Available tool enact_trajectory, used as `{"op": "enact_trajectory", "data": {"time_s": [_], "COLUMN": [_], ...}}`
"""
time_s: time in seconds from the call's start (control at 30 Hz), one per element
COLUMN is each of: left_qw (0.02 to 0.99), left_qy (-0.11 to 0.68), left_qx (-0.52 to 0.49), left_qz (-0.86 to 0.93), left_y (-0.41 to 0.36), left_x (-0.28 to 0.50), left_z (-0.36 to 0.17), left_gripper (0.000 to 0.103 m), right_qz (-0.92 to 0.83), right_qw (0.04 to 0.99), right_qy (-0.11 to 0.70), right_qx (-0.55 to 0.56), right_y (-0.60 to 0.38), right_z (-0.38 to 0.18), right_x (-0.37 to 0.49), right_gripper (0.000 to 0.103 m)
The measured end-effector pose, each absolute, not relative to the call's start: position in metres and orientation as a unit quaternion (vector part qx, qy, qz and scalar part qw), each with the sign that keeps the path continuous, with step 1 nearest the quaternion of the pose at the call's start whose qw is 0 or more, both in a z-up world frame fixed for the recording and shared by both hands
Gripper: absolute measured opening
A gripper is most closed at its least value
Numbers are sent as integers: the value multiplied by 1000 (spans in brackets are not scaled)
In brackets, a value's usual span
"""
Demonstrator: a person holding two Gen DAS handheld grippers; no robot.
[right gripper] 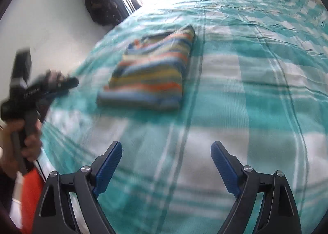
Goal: Fold small clothes
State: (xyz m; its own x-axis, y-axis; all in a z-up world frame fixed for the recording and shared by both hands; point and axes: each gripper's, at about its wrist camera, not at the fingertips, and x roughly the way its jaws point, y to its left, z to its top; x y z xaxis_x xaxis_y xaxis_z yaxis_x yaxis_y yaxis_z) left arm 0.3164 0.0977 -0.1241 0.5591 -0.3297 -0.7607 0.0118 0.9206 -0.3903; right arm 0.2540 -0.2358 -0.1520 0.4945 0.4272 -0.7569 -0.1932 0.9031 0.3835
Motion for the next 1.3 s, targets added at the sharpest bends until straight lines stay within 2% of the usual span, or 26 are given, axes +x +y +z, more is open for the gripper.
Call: {"op": "enact_trajectory", "data": {"time_s": [0.13, 0.27, 0.4, 0.43, 0.47, 0.5, 0.53, 0.63, 0.8, 0.97, 1.0, 1.03, 1.07, 1.1, 1.13, 1.17, 1.27, 1.3], "left_qw": [842, 826, 835, 836, 836, 830, 827, 851, 879, 898, 898, 895, 893, 891, 891, 891, 892, 893], "left_qy": [489, 516, 493, 491, 494, 503, 510, 487, 443, 407, 409, 418, 430, 443, 447, 451, 450, 448], "left_qx": [-188, -184, -188, -186, -178, -177, -176, -139, -104, -88, -84, -78, -68, -50, -36, -19, 12, 25], "left_qz": [-128, -133, -155, -159, -160, -165, -157, -141, -142, -145, -142, -133, -117, -89, -70, -50, -36, -28], "left_y": [88, 76, 67, 63, 58, 54, 49, 38, 33, 36, 37, 35, 35, 36, 36, 38, 41, 39], "left_x": [375, 407, 415, 416, 419, 423, 425, 417, 399, 390, 394, 399, 403, 403, 398, 387, 336, 317], "left_z": [-156, -192, -200, -200, -202, -205, -204, -179, -125, -81, -82, -88, -98, -110, -117, -125, -133, -133], "left_gripper": [97, 97, 94, 71, 50, 17, 17, 15, 15, 16, 19, 31, 43, 67, 73, 73, 81, 89], "right_qz": [203, 233, 250, 251, 257, 269, 262, 237, 245, 259, 255, 247, 235, 213, 186, 164, 141, 140], "right_qw": [836, 788, 781, 787, 790, 788, 791, 823, 866, 885, 883, 879, 872, 867, 867, 870, 875, 873], "right_qy": [461, 498, 487, 478, 473, 481, 501, 494, 427, 379, 384, 399, 419, 442, 456, 458, 459, 464], "right_qx": [218, 277, 300, 298, 294, 274, 236, 150, 89, 81, 84, 87, 90, 88, 82, 78, 60, 50], "right_y": [-254, -251, -236, -231, -223, -208, -194, -171, -150, -146, -147, -148, -153, -158, -168, -179, -195, -199], "right_z": [-160, -198, -225, -225, -226, -227, -227, -207, -136, -82, -81, -86, -96, -107, -115, -121, -121, -119], "right_x": [329, 405, 453, 459, 464, 469, 471, 466, 446, 434, 437, 443, 446, 451, 450, 443, 411, 393], "right_gripper": [88, 88, 88, 88, 81, 70, 35, 27, 25, 25, 25, 27, 37, 47, 80, 99, 99, 99]}}
